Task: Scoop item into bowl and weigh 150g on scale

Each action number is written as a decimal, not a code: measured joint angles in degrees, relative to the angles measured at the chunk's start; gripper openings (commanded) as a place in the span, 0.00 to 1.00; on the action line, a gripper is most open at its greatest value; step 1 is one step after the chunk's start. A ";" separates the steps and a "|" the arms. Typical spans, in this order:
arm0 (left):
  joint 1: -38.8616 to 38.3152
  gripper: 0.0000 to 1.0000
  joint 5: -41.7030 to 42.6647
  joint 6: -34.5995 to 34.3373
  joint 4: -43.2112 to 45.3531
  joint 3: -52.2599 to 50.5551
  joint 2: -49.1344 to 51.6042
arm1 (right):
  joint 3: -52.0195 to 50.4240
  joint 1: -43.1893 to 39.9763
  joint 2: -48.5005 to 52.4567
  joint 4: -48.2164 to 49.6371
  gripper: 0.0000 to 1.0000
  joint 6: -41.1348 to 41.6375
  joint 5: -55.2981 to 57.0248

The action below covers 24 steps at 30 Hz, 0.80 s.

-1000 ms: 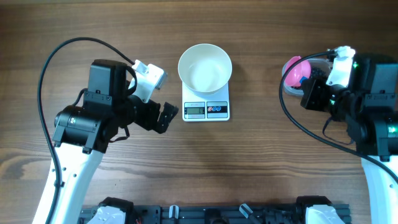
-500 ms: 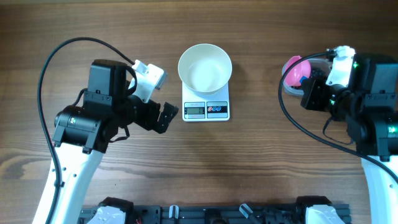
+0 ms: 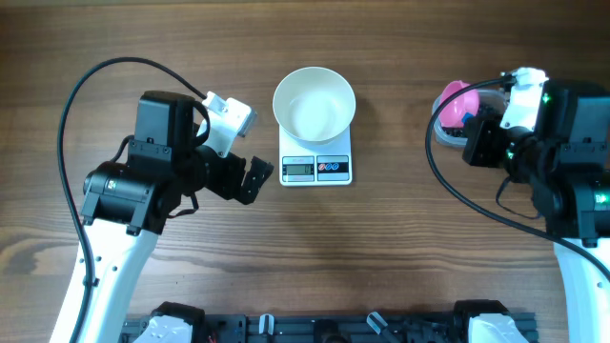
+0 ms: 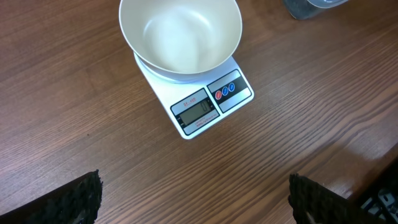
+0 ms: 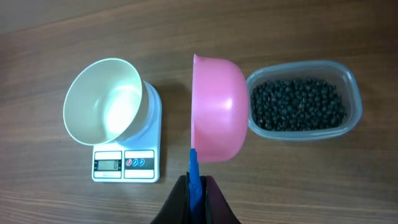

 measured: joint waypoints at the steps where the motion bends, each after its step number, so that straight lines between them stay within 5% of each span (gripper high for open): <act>1: 0.00 1.00 0.00 0.02 0.00 0.00 0.00 | -0.02 0.00 0.00 0.13 0.04 -0.28 0.04; 24: 0.00 1.00 0.00 0.00 -0.20 0.00 0.00 | -0.02 0.00 0.00 0.22 0.04 -0.85 0.07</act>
